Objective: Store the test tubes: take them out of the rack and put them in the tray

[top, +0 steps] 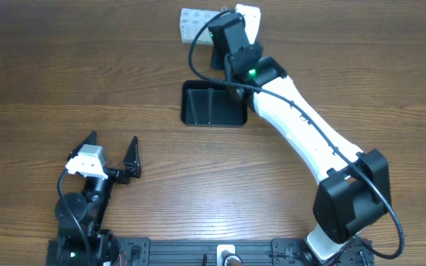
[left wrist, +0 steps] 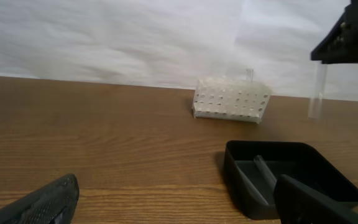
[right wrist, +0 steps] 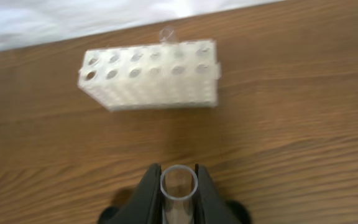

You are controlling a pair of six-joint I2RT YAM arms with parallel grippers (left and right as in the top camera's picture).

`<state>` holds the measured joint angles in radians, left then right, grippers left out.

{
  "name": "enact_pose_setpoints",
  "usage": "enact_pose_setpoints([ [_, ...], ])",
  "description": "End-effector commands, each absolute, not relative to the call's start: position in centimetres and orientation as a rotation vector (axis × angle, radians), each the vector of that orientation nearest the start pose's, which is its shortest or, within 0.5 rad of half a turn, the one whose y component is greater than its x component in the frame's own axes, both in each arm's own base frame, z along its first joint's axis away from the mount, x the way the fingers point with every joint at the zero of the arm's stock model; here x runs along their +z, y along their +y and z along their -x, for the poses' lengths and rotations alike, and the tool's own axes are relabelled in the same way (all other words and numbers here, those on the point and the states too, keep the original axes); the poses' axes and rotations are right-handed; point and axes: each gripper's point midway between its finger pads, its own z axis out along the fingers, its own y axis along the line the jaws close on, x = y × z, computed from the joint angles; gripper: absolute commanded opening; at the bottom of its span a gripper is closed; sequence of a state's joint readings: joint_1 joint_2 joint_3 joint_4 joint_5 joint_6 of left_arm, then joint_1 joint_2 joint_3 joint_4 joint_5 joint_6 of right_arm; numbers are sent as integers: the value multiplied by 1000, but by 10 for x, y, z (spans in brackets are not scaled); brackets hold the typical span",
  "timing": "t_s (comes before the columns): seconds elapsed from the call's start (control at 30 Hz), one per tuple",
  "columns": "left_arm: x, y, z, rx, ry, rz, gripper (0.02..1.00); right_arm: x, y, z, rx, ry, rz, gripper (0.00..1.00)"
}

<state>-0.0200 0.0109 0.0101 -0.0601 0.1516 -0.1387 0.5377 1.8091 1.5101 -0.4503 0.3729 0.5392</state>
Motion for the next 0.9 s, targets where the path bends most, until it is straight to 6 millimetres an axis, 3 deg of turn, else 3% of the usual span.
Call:
enact_pose_setpoints([
  [0.03, 161, -31, -244, -256, 1636, -19, 998, 172, 224, -447, 179, 2279, -187, 14],
  [0.3, 161, -31, -244, -256, 1636, -19, 996, 109, 217, -415, 122, 2386, -177, 9],
  [0.5, 161, -31, -244, -256, 1636, -19, 998, 93, 209, -411, 119, 2404, -192, 9],
  [0.9, 161, -31, -244, -256, 1636, -19, 998, 85, 203, -417, 119, 2400, -220, 12],
])
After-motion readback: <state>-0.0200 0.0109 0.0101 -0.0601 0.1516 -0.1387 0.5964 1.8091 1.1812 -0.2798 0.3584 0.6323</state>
